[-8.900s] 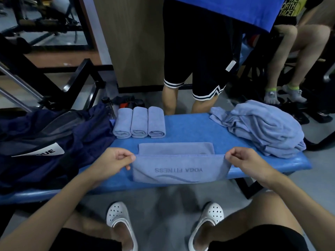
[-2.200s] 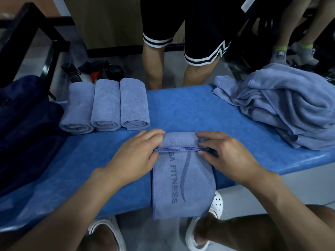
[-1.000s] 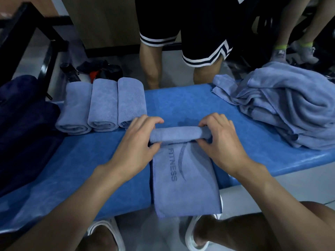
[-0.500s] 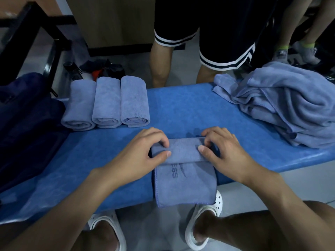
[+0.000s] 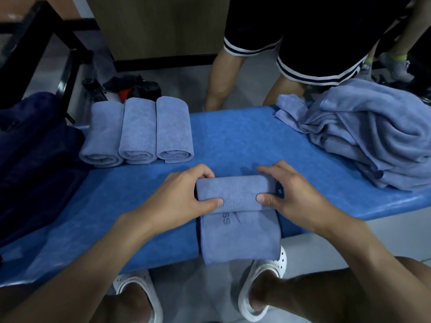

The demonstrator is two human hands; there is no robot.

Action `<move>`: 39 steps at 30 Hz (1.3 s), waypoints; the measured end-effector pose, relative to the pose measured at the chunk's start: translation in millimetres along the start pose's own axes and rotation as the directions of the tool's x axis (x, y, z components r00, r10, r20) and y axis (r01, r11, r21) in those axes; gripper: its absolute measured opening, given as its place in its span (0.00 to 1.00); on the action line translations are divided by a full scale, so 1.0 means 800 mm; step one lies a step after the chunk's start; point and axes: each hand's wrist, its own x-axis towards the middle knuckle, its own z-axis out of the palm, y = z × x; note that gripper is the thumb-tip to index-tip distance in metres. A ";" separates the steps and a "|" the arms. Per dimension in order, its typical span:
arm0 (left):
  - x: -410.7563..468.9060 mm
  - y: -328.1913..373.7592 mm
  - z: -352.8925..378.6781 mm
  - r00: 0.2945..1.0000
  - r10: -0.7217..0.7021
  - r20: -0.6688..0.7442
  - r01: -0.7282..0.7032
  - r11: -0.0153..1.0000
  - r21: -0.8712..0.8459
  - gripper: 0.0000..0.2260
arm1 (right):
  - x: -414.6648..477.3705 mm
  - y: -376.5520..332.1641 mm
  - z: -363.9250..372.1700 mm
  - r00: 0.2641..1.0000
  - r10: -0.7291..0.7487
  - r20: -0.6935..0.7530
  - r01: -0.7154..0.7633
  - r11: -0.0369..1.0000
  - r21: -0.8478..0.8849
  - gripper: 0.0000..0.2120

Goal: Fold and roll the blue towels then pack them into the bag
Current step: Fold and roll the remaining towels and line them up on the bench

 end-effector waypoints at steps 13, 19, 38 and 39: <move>-0.001 -0.004 0.010 0.946 0.305 -0.109 -0.298 0.951 0.078 0.13 | -0.005 -0.017 -0.003 0.988 -0.138 -0.072 0.132 0.987 -0.087 0.19; -0.004 0.002 0.012 0.951 0.298 -0.084 -0.307 0.942 -0.136 0.06 | -0.015 -0.018 -0.007 0.992 -0.108 -0.071 0.110 0.994 0.028 0.14; -0.008 -0.005 0.002 0.965 0.259 0.047 -0.263 0.955 0.136 0.28 | -0.020 -0.022 -0.010 0.995 0.056 0.084 -0.068 0.986 0.152 0.22; -0.007 -0.006 -0.004 0.964 0.266 0.002 -0.263 0.950 0.169 0.26 | -0.018 -0.022 -0.008 0.995 0.080 0.068 -0.090 0.981 0.173 0.21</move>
